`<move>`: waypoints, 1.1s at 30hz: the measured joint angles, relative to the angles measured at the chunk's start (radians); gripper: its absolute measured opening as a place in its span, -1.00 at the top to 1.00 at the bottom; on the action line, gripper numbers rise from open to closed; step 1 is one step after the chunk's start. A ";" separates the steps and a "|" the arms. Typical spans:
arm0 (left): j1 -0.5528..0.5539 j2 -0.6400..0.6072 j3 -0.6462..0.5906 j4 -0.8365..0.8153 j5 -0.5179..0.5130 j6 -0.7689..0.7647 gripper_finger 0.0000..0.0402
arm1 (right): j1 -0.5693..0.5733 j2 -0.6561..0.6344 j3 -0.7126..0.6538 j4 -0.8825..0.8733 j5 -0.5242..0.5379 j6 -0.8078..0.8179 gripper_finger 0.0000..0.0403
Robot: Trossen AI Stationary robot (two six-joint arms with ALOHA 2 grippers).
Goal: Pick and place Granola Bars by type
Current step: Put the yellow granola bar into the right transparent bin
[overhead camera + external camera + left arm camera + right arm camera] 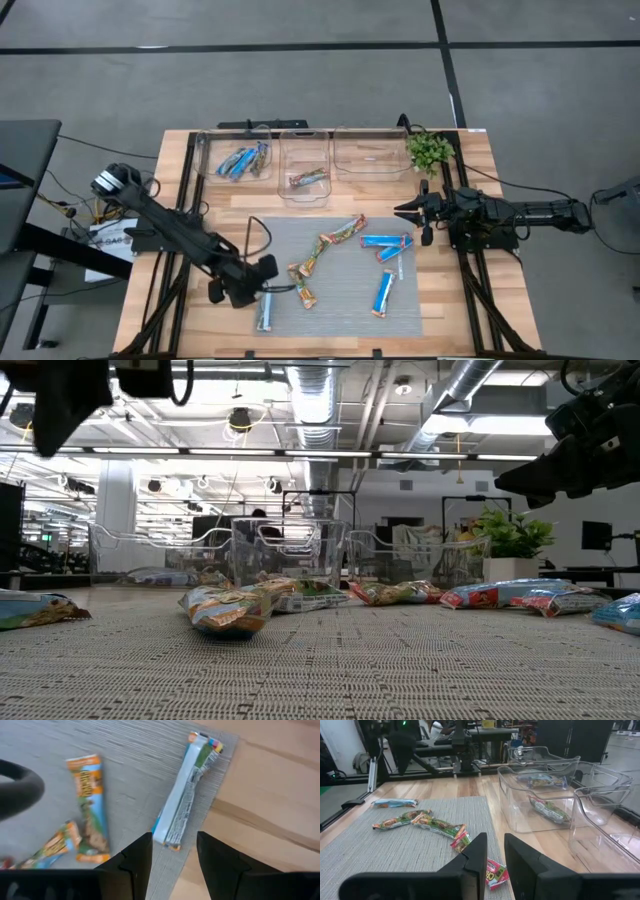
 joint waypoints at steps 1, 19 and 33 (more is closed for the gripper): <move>-0.006 0.022 0.000 0.013 0.000 0.005 0.26 | 0.000 0.000 0.000 0.000 0.000 0.000 0.71; -0.089 0.178 0.000 0.195 -0.018 0.128 0.26 | 0.000 0.000 0.000 0.000 0.000 0.000 0.71; -0.094 0.284 0.000 0.246 -0.023 0.170 0.26 | 0.000 0.000 0.000 -0.002 0.000 0.000 0.71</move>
